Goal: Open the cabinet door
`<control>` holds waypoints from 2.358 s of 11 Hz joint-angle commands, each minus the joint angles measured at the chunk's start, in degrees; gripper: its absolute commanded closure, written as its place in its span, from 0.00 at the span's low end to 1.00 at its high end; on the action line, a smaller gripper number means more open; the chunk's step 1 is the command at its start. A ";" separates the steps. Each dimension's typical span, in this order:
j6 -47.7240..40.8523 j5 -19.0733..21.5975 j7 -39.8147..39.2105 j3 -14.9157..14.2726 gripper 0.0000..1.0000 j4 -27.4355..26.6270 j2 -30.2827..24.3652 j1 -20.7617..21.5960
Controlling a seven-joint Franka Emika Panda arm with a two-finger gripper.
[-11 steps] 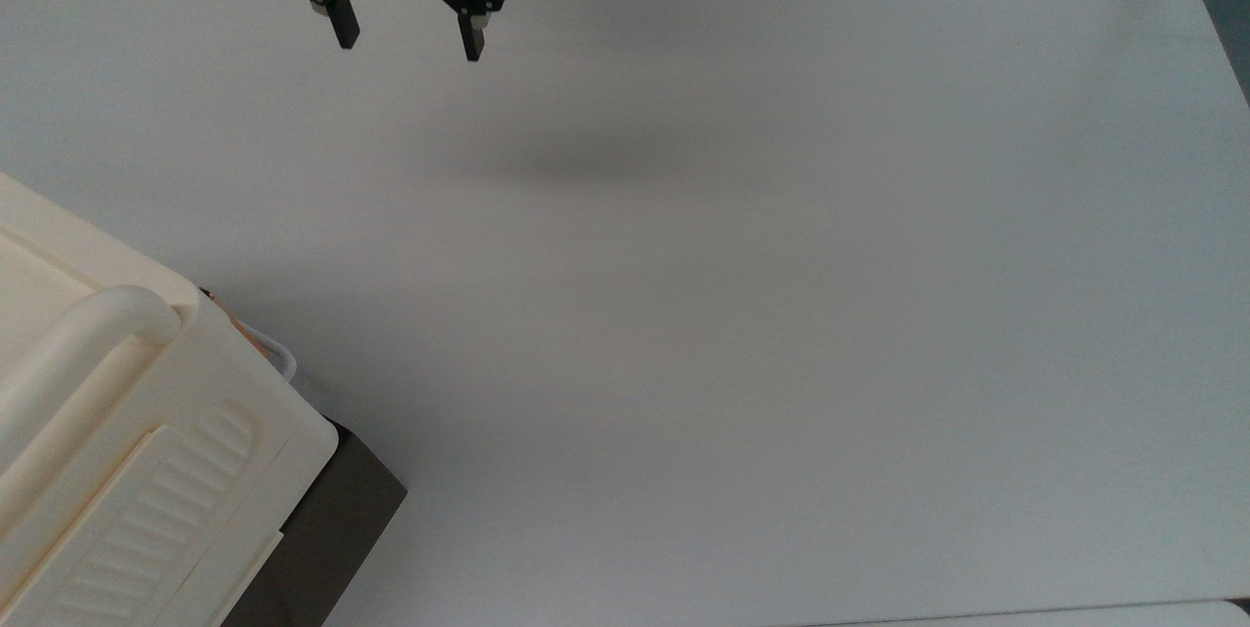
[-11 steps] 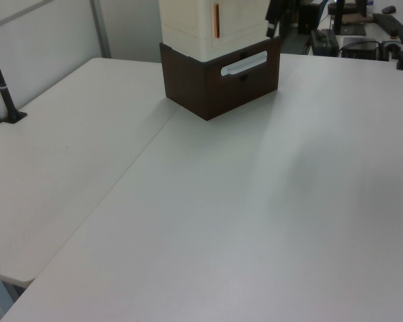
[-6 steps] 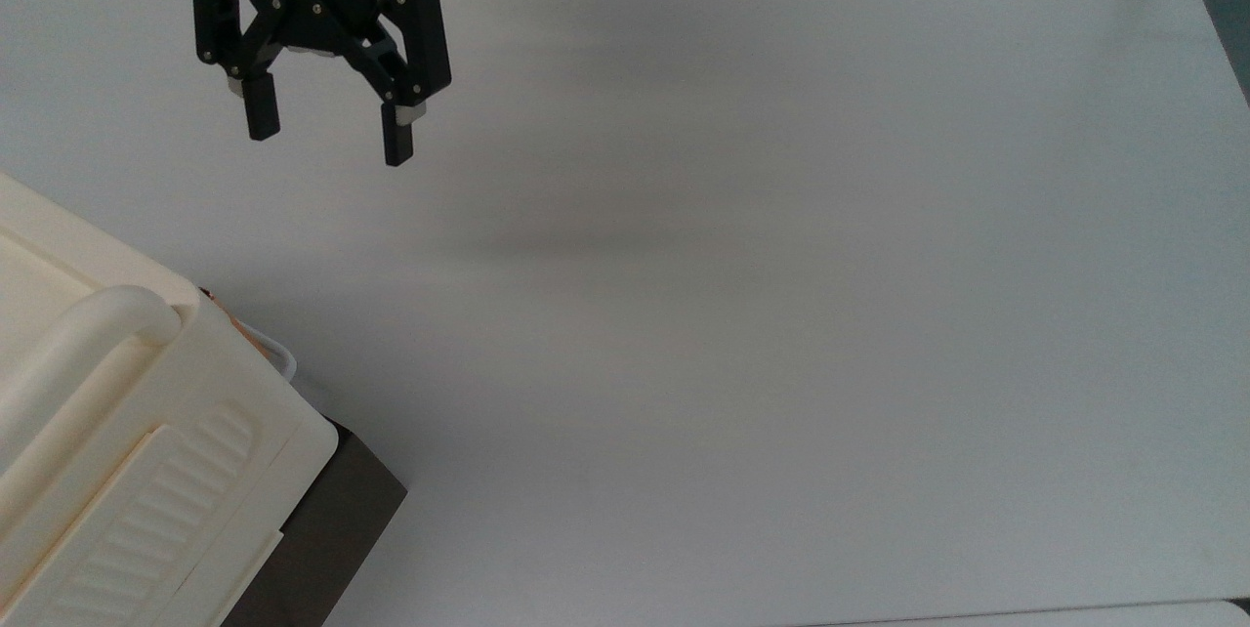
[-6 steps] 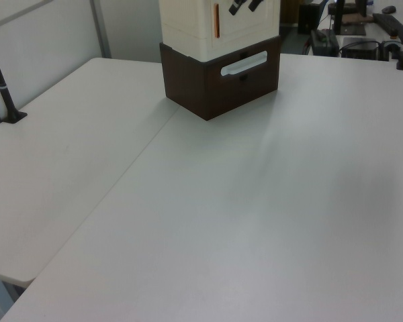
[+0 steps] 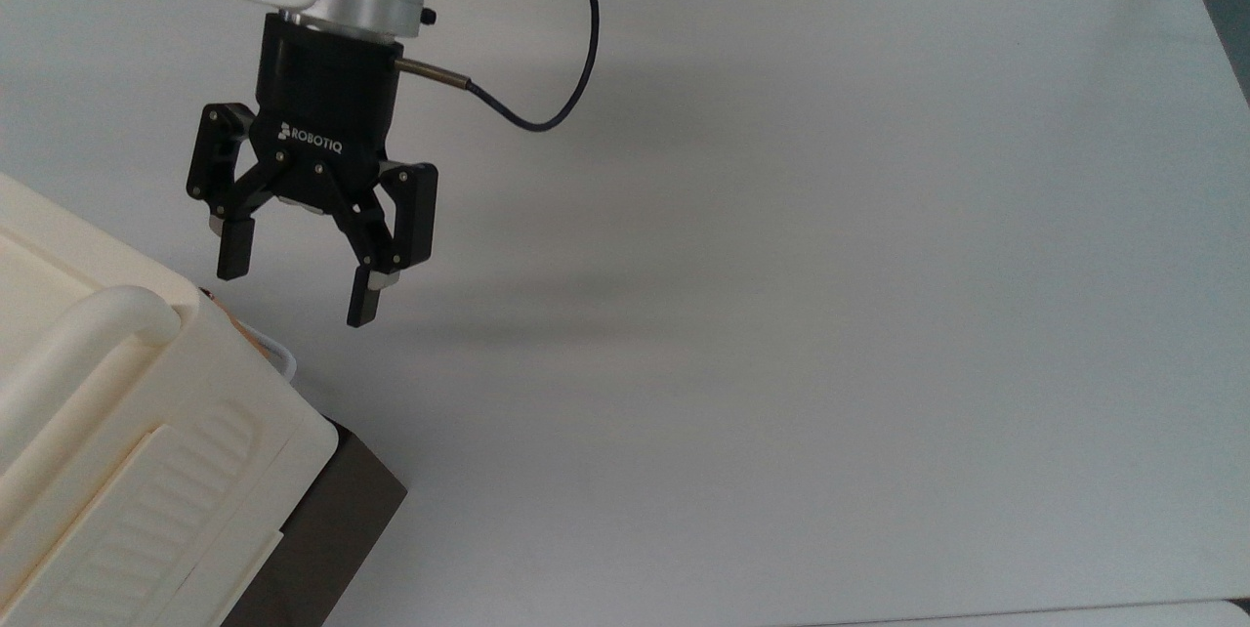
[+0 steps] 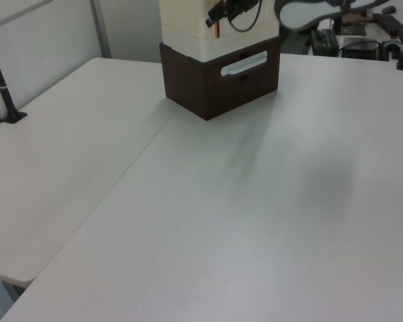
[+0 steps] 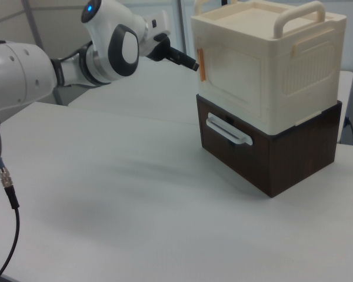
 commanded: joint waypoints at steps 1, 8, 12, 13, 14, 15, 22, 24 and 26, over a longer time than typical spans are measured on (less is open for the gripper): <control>1.38 -3.39 3.40 -2.68 0.14 3.70 2.06 0.40; 1.38 -10.24 3.31 -4.01 0.73 4.94 3.20 0.49; 1.29 -9.19 3.40 -3.92 0.92 4.50 1.54 0.22; 1.03 -8.93 3.49 -3.83 0.94 3.20 0.14 0.22; 0.85 -7.36 3.49 -3.75 0.96 1.44 -1.35 0.22; 0.68 -3.51 3.14 -3.66 0.97 -0.23 -2.50 0.31; -16.34 21.70 -8.51 -1.02 0.98 -1.39 -4.35 0.49; -28.60 27.26 -16.42 -1.02 0.93 -1.39 -6.71 0.31; -38.56 28.60 -21.27 -1.02 0.85 -1.39 -7.95 0.31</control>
